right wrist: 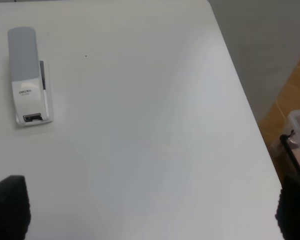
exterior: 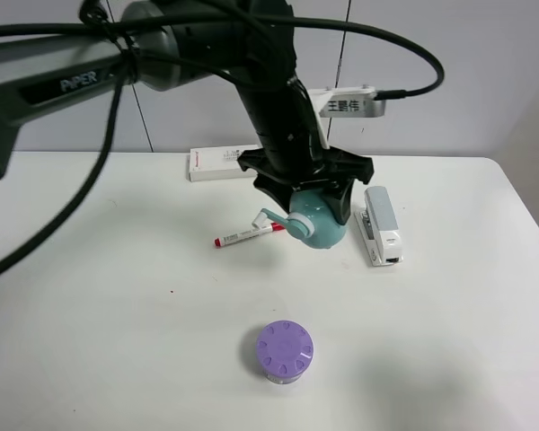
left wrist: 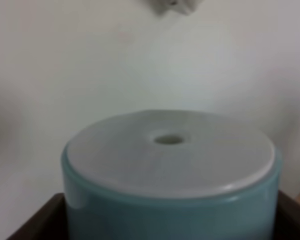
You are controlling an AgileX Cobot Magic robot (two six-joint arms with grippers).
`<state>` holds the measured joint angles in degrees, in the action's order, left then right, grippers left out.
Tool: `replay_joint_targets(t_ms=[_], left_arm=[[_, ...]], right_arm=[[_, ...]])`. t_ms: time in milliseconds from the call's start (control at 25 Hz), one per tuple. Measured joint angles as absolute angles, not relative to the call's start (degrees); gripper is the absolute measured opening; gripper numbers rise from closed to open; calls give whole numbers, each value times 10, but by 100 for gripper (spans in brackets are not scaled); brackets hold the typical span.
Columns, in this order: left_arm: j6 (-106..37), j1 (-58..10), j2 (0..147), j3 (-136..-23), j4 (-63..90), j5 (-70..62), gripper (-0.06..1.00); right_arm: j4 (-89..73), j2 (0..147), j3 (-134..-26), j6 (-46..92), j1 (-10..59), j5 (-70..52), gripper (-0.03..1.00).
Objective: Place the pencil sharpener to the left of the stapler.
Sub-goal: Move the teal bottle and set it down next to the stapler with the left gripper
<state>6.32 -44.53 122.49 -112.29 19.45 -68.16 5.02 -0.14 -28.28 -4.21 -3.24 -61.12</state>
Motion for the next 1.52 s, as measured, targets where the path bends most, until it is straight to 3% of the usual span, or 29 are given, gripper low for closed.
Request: replay_joint_targets(t_ms=[240, 640, 920, 1520], left_arm=[[-74, -459, 1298, -1198, 188, -686, 67], [-438, -460, 1338, -1207, 178, -640, 67], [-462, -462, 1359, -1208, 183, -587, 67], [-394, -464, 1436, -1260, 112, -617, 67]], right_arm=[[50, -1, -283, -42, -32, -611, 99], [50, -1, -283, -42, -32, -611, 99], [50, -1, -283, -42, -32, -611, 99], [50, -1, -283, -42, -32, -611, 99]])
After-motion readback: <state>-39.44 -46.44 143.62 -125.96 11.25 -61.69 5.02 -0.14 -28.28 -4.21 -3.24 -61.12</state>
